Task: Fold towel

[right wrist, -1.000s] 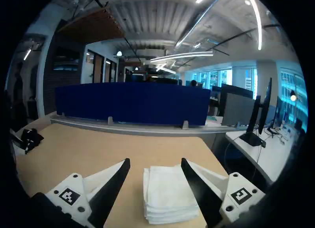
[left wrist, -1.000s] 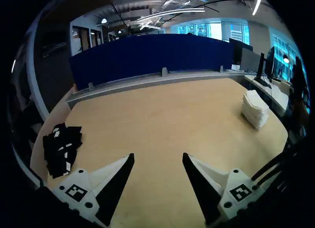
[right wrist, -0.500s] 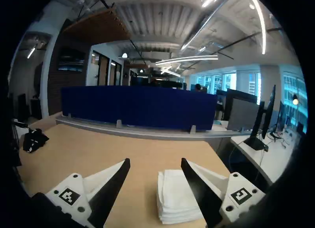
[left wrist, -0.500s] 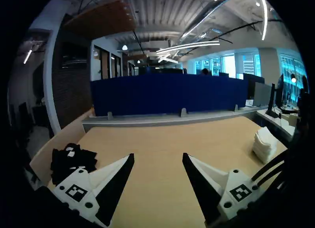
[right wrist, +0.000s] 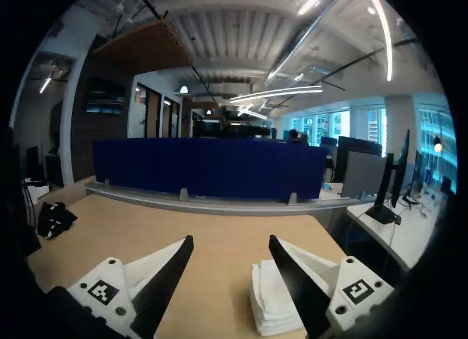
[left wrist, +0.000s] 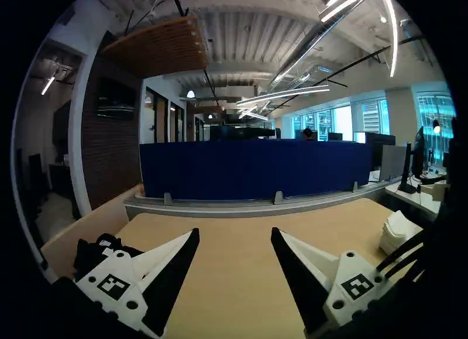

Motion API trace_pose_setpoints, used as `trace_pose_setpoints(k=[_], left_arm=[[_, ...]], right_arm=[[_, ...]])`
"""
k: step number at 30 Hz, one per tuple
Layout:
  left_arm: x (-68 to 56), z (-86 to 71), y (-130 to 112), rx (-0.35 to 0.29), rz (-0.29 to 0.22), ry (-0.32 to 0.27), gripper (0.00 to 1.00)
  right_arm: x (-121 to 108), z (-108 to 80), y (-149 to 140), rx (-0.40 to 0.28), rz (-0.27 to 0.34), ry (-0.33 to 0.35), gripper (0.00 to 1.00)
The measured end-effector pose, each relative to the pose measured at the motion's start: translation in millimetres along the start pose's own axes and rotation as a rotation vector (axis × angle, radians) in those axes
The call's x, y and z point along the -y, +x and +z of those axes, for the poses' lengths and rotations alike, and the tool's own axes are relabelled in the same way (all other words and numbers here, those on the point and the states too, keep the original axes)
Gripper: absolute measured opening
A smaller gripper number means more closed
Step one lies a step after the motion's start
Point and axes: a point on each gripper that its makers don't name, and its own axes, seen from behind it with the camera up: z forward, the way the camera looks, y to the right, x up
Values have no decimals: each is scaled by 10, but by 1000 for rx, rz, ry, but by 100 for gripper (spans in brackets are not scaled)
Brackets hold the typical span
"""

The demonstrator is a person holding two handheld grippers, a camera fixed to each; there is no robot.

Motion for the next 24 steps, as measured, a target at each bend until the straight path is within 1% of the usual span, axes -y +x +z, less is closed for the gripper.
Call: trace_pose_setpoints(k=[2,5,8,11,13,17,20,24], left_arm=[[16,18,3,-5,6,-1,90],[59,51,12,-14,1,2,90],[132,84,-11,-21,-8,11,90],[207,119,-38,-21,-8,22,90],[230,145,-74,-23,-6,26,90],[249,213,-211,-29,0,21,90],[286,244,-336,-33,8,29,90],[290,269,-472,-53,22,32,90]], right_arm=[[36,14,16,2,6,-6,100],[95,55,-13,8,11,-16,100],[172,96,-36,18,12,-21,100],[284,135,5,11,20,-12,100],[351,169,42,5,29,-6,100],[508,255,121,-8,51,11,100],[626,312,175,-15,60,28,100],[722,384,241,-26,65,33,100]])
